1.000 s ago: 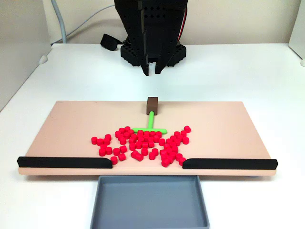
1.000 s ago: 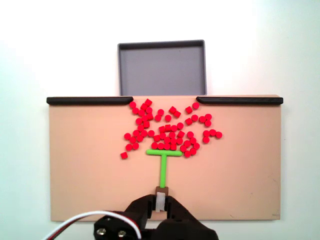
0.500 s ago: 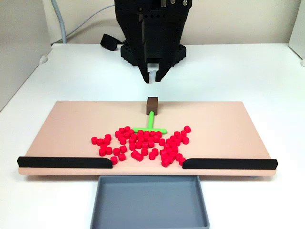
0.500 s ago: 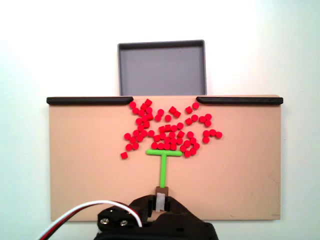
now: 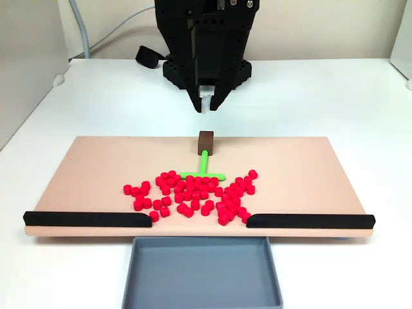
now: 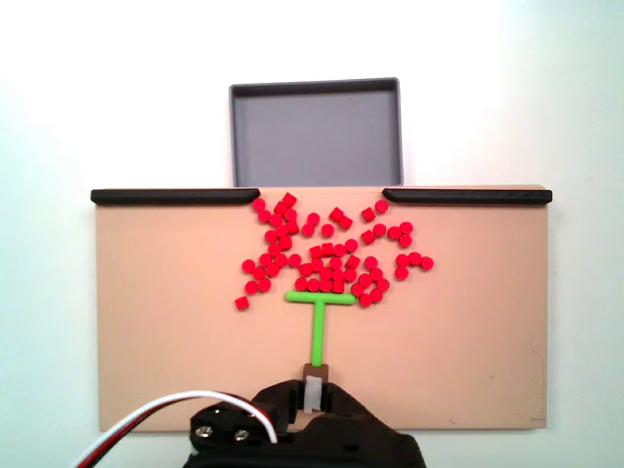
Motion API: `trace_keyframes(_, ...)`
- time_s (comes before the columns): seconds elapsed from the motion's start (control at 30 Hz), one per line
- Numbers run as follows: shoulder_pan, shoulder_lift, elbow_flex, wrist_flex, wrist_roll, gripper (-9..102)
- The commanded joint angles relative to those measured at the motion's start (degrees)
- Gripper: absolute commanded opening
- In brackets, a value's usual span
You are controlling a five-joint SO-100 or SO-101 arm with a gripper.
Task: Grasp a green tool by the dark brown handle.
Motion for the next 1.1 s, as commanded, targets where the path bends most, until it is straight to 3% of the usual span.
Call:
trace_keyframes(0.0,0.18,0.44,-0.88,-0.35,0.0,0)
trace_keyframes(1.07,-0.44,-1.05,-0.88,-0.35,-3.52,0)
